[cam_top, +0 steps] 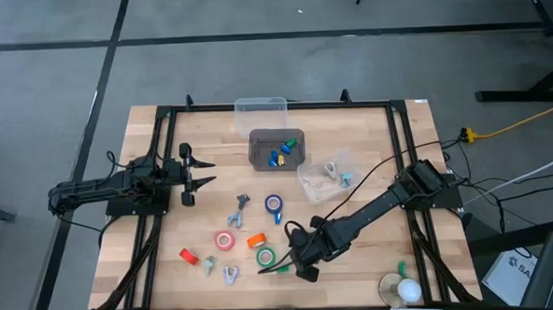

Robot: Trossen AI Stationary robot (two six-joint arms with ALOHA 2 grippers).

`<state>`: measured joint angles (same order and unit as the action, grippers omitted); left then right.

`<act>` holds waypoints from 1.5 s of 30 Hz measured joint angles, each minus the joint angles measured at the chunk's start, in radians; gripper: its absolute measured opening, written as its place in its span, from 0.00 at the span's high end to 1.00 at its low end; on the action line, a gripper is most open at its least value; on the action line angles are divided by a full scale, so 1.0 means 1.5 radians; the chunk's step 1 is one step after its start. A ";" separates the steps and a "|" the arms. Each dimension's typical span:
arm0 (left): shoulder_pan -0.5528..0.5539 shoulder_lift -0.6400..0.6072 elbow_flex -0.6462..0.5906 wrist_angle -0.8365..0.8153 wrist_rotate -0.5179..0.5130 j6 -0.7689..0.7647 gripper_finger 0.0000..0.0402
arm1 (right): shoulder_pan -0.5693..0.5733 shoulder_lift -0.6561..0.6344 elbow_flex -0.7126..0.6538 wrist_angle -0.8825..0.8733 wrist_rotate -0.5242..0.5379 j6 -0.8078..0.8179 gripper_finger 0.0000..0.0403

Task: Pick and place Stapler, Stapler remover, tape
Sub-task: Put the green stapler into the black bin

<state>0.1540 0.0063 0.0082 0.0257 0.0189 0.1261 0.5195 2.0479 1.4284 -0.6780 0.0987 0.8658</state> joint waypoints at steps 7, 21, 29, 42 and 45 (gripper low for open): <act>0.000 0.000 0.000 0.000 0.000 0.000 0.58 | -0.027 0.000 0.006 -0.005 0.103 0.094 0.90; 0.000 0.000 0.000 0.000 0.000 0.000 0.58 | -0.040 -0.001 0.096 -0.239 0.033 -0.202 0.90; 0.000 0.000 0.000 0.000 0.000 0.000 0.58 | -0.048 -0.002 0.098 -0.156 -0.068 -0.265 0.90; 0.000 0.000 0.000 0.000 0.000 0.000 0.58 | -0.048 -0.002 0.098 -0.575 -0.205 -0.404 0.90; 0.000 0.000 0.000 0.000 0.000 0.000 0.58 | -0.032 -0.013 0.094 -0.592 -0.200 -0.450 0.90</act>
<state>0.1541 0.0063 0.0084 0.0257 0.0189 0.1263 0.4722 2.0287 1.5698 -1.5666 -0.2008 0.1911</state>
